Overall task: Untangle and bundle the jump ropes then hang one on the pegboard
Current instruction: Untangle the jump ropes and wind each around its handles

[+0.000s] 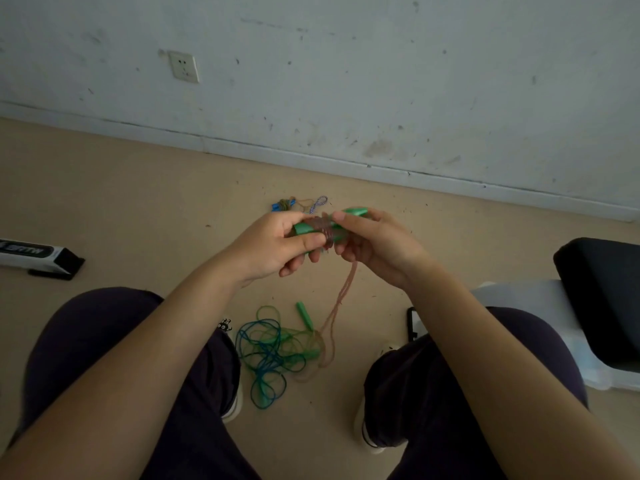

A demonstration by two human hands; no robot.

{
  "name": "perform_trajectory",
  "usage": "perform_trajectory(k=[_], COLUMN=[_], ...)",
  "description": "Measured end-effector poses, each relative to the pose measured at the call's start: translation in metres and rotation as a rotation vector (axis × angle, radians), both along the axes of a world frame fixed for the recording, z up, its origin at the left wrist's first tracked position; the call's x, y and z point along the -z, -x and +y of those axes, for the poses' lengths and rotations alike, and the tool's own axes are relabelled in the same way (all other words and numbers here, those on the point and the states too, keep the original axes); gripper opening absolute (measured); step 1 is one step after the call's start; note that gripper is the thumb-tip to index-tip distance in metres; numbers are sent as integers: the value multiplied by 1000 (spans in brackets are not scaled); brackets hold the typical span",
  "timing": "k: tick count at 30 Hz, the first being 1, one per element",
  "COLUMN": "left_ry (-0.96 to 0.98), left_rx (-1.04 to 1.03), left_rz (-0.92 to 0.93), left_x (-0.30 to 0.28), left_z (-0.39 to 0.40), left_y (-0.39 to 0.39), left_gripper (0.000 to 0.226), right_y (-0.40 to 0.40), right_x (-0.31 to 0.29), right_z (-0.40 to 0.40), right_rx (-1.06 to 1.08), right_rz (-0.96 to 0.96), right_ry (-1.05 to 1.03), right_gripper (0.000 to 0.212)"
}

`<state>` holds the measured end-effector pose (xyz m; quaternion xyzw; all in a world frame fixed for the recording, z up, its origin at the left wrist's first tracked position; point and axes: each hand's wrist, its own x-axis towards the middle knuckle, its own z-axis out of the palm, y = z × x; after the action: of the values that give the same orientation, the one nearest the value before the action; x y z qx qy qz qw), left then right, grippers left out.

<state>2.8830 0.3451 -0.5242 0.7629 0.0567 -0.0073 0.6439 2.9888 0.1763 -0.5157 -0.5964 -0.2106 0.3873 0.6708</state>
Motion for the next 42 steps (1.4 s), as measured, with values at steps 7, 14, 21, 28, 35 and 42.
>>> perform_trajectory(k=[7,14,21,28,35,42], left_ry=[166,-67,72,212,184,100], left_rx=[188,364,198,-101,-268,-507], left_rz=[255,406,210,55,-26,-3], left_x=[-3,-7,-5,-8,-5,-6], left_z=[6,8,0,8,1,7], left_y=[1,2,1,-1,-1,-4], left_gripper=[38,63,43,35,22,25], right_y=[-1,-2,8,5,9,10], right_x=[-1,-4,-3,-4,-5,-4], right_z=[-1,-6,2,1,9,7], right_rx=[-1,-111,-128,-71,-7,-34], right_rz=[-239,-310,-180,-145,-426,-629], right_ry=[101,164,32,58,254,321], right_gripper=[25,20,32,20,11,22])
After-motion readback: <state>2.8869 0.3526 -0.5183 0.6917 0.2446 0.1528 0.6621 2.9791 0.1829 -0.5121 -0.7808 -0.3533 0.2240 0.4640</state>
